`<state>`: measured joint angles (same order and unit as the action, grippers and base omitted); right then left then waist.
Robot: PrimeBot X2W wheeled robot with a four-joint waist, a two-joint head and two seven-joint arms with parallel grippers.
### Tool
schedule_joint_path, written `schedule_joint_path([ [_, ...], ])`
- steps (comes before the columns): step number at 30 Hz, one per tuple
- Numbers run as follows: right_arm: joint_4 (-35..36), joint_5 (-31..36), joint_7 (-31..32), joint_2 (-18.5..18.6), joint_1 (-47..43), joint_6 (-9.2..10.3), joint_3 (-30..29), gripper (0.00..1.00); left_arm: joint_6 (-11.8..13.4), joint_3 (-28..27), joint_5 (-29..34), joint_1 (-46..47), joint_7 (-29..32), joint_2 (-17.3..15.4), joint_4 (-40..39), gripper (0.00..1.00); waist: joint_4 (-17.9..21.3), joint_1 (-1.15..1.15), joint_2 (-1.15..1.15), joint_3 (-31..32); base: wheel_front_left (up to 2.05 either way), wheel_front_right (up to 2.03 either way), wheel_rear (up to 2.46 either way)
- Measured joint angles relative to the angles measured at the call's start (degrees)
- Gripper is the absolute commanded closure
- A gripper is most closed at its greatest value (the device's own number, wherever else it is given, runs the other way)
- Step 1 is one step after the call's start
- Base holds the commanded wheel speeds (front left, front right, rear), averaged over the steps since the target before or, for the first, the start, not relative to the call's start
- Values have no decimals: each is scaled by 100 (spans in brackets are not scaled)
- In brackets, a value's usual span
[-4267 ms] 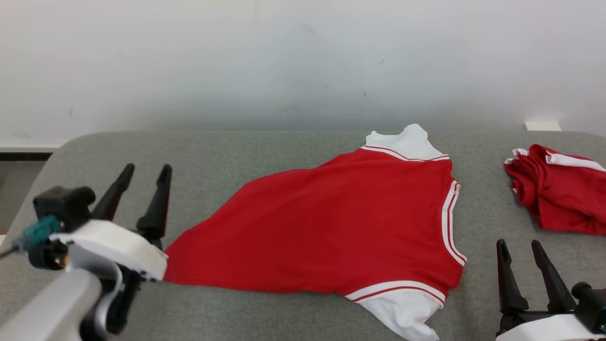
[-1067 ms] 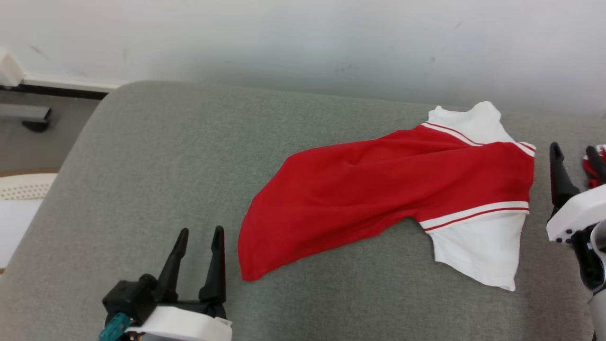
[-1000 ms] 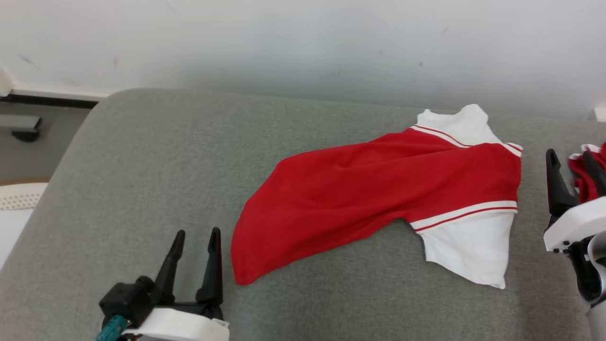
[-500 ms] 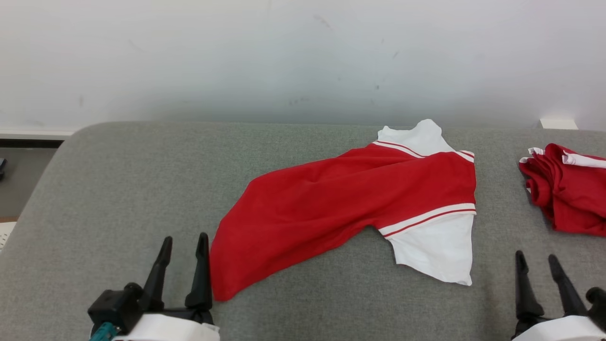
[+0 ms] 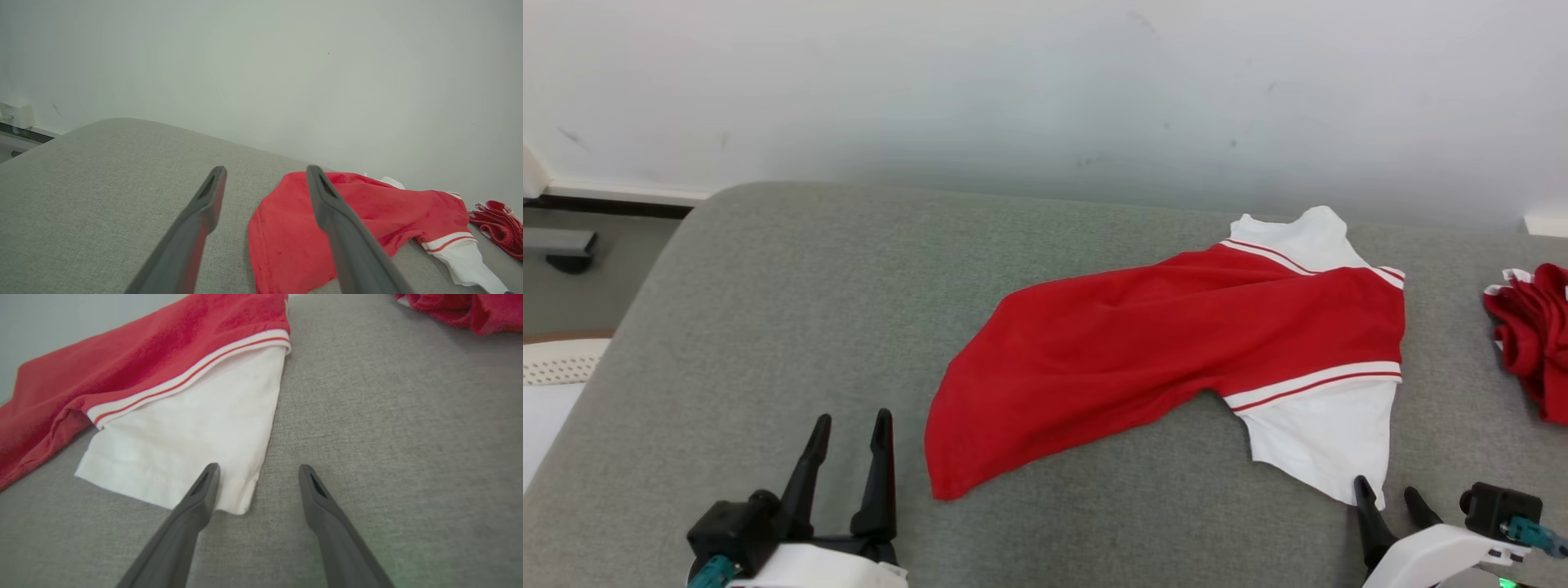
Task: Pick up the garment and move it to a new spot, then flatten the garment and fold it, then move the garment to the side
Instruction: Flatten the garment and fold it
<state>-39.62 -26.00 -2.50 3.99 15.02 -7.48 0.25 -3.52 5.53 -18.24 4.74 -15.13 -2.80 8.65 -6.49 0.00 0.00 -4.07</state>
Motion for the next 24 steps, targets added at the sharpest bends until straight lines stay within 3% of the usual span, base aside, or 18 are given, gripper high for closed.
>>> schedule_joint_path([
  [8,-755,1,522,-22,564,2,-78,0,-3,14,-2,4,0,0,53,0,-225,0,0,-33,0,0,0],
  [9,-799,-66,573,-16,615,4,-54,27,-2,14,-3,5,0,0,58,0,-235,0,0,-33,0,0,0],
  [10,-835,-114,615,-12,661,12,-15,64,-1,15,-4,5,0,0,62,0,-242,0,0,-30,0,0,0],
  [12,-879,-191,659,-13,727,19,64,100,1,27,-16,5,0,1,63,0,-252,0,0,-26,0,0,0],
  [20,-823,-274,524,-66,790,9,344,100,30,24,-44,-9,0,1,76,0,-179,0,0,33,0,0,0],
  [24,-268,-511,775,-29,712,8,474,100,63,2,-82,-56,0,2,67,0,-54,0,0,51,0,0,0],
])
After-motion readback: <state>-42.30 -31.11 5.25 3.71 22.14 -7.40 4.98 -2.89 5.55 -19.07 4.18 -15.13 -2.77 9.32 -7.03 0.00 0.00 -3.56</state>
